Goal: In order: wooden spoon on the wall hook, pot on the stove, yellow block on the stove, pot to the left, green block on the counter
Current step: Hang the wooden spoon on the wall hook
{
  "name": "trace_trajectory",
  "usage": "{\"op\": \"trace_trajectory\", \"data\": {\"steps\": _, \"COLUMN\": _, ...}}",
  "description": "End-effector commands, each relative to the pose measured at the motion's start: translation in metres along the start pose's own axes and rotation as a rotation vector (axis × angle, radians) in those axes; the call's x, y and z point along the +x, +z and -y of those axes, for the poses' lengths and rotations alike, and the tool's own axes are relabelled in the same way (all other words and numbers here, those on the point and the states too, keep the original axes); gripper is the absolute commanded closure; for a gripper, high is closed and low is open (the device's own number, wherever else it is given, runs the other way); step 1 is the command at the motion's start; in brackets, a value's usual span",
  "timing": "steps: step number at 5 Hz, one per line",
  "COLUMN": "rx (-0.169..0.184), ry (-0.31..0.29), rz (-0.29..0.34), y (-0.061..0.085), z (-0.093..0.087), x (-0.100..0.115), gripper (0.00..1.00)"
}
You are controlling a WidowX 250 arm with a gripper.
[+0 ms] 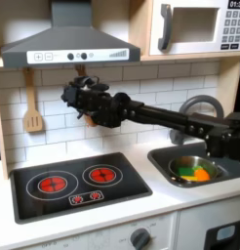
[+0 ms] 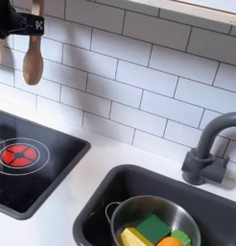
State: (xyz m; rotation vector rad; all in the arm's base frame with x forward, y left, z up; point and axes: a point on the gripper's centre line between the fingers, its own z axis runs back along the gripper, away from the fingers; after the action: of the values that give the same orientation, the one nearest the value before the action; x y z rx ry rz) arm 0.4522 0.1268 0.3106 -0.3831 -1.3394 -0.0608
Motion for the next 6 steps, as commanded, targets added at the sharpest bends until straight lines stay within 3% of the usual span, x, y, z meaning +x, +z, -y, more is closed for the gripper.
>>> {"op": "trace_trajectory", "data": {"steps": 1, "rx": -0.02, "ry": -0.011, "rz": 0.004, "y": -0.0036, "z": 0.0054, "x": 0.0051, "gripper": 1.0}}
{"op": "trace_trajectory", "data": {"steps": 6, "rx": 0.001, "ry": -0.023, "rz": -0.009, "y": -0.0086, "z": -0.0029, "x": 0.0018, "gripper": 1.0}}
